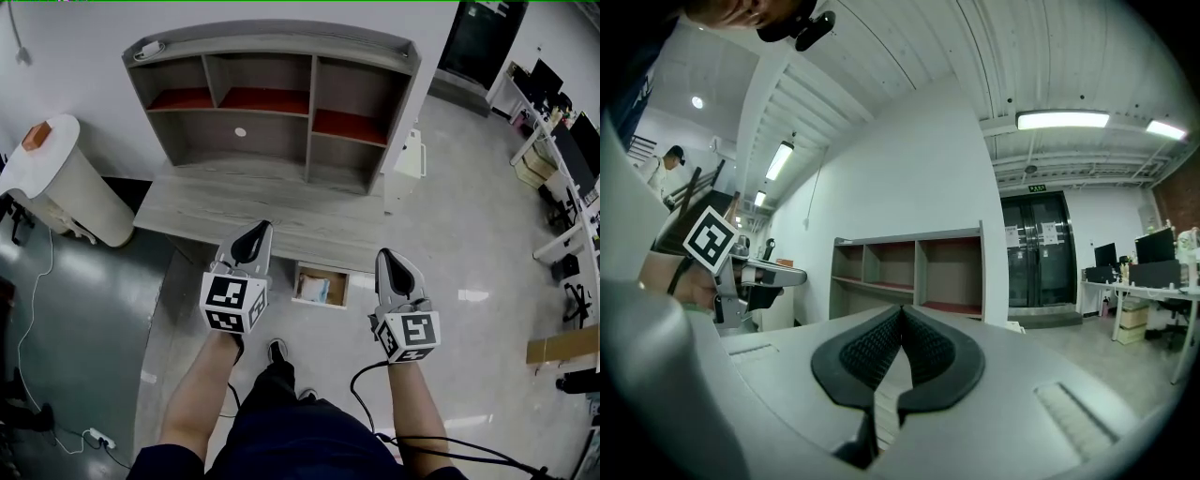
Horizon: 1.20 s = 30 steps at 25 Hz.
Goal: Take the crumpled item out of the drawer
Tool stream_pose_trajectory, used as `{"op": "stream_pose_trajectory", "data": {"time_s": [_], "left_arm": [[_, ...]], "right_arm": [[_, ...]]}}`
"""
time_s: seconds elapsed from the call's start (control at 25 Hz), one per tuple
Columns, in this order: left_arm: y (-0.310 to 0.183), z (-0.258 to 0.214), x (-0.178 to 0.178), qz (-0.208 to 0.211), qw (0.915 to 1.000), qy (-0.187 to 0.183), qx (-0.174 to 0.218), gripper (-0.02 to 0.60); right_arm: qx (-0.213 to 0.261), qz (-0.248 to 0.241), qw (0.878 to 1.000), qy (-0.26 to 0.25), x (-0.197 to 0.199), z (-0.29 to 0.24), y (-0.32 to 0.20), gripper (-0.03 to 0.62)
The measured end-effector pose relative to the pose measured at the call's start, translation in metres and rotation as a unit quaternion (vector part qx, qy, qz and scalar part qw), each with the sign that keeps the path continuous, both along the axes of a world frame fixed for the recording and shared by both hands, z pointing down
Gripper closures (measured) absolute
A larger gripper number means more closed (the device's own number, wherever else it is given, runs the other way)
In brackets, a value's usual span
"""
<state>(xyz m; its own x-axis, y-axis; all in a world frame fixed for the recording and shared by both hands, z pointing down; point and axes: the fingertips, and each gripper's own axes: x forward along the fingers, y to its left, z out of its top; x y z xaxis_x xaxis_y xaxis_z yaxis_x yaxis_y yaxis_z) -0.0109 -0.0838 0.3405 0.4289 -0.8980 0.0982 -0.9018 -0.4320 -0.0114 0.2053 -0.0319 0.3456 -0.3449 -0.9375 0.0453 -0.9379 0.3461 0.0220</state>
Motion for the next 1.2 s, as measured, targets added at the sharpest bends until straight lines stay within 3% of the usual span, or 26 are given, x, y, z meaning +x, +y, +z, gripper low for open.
{"op": "stream_pose_trajectory", "data": {"time_s": [0.56,0.88,1.2], "left_arm": [[-0.106,0.023,-0.047,0.021,0.9994,0.013,-0.025,0.577],[-0.139,0.050,-0.058,0.038,0.9981,0.024,-0.041,0.577],[-0.133,0.109,-0.050,0.036,0.9951,0.012,-0.091,0.577]], "right_arm": [[-0.050,0.043,0.998,0.006,-0.034,0.032,-0.102,0.588],[-0.076,0.002,0.996,0.048,-0.055,0.049,-0.137,0.588],[-0.162,-0.030,0.985,0.045,-0.049,0.134,-0.141,0.588]]}}
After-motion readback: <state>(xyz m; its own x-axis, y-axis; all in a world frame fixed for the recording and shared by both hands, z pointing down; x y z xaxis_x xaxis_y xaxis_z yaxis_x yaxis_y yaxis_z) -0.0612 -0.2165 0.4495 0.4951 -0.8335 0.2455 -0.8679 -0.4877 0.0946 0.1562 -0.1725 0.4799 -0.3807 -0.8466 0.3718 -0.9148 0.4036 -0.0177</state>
